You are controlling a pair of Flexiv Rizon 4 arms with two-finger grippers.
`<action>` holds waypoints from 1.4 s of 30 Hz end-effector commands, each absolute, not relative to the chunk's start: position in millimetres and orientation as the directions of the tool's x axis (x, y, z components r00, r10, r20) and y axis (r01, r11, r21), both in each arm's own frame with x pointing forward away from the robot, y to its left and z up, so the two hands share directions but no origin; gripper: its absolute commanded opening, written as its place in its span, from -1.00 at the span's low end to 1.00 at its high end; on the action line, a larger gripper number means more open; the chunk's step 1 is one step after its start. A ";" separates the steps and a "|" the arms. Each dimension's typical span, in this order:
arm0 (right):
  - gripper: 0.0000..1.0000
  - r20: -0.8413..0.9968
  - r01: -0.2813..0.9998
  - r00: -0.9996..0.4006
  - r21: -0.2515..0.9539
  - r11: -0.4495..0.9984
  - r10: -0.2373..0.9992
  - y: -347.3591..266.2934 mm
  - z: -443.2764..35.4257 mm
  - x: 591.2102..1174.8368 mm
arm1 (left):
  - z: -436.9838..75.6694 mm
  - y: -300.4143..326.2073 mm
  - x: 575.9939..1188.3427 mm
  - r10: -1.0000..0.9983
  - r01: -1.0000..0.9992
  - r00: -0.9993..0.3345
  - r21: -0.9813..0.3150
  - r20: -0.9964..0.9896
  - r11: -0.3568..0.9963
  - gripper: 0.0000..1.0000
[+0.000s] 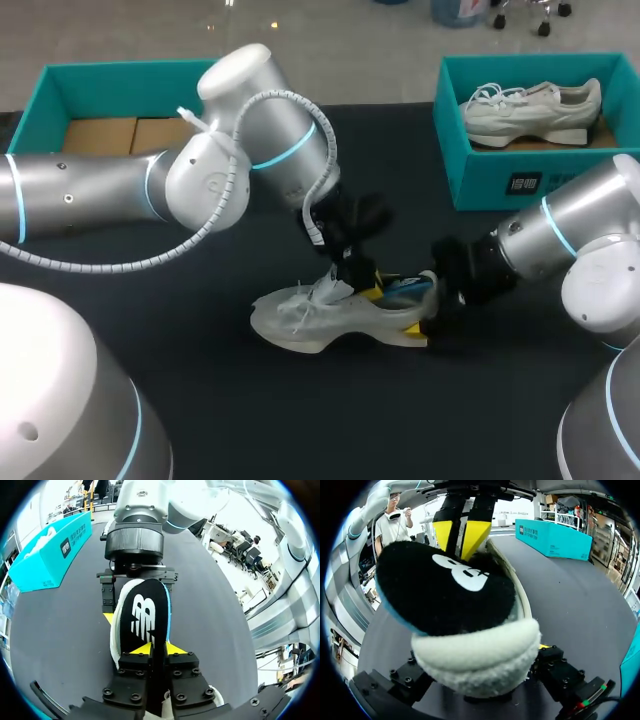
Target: Take the shoe out of the shoebox, open the shoe tongue, remove and reinsert the insole, then place the shoe into the shoebox
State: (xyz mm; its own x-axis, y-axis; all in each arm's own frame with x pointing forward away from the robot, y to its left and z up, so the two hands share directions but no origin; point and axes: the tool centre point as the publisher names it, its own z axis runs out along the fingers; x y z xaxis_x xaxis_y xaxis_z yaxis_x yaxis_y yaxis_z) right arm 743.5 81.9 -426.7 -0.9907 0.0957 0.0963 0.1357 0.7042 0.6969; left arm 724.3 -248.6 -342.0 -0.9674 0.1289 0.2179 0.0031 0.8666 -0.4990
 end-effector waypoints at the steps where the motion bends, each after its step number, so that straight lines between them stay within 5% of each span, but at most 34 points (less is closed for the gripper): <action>1: -1.00 0.096 0.136 -0.991 0.695 0.706 0.096 83.9 -431.5 742.6 | -338.0 -247.1 718.2 0.114 0.002 -0.975 -0.504 0.191 0.864 -0.59; 7: -1.00 0.096 0.136 -0.991 0.695 0.706 0.096 83.9 -431.5 742.6 | -339.6 -249.4 716.0 0.090 0.004 -0.985 -0.505 0.145 0.863 -0.41; 42: -1.00 0.096 0.136 -0.991 0.695 0.706 0.096 83.9 -431.5 742.6 | -345.8 -270.9 712.2 0.064 0.086 -0.996 -0.444 -0.064 0.892 -0.33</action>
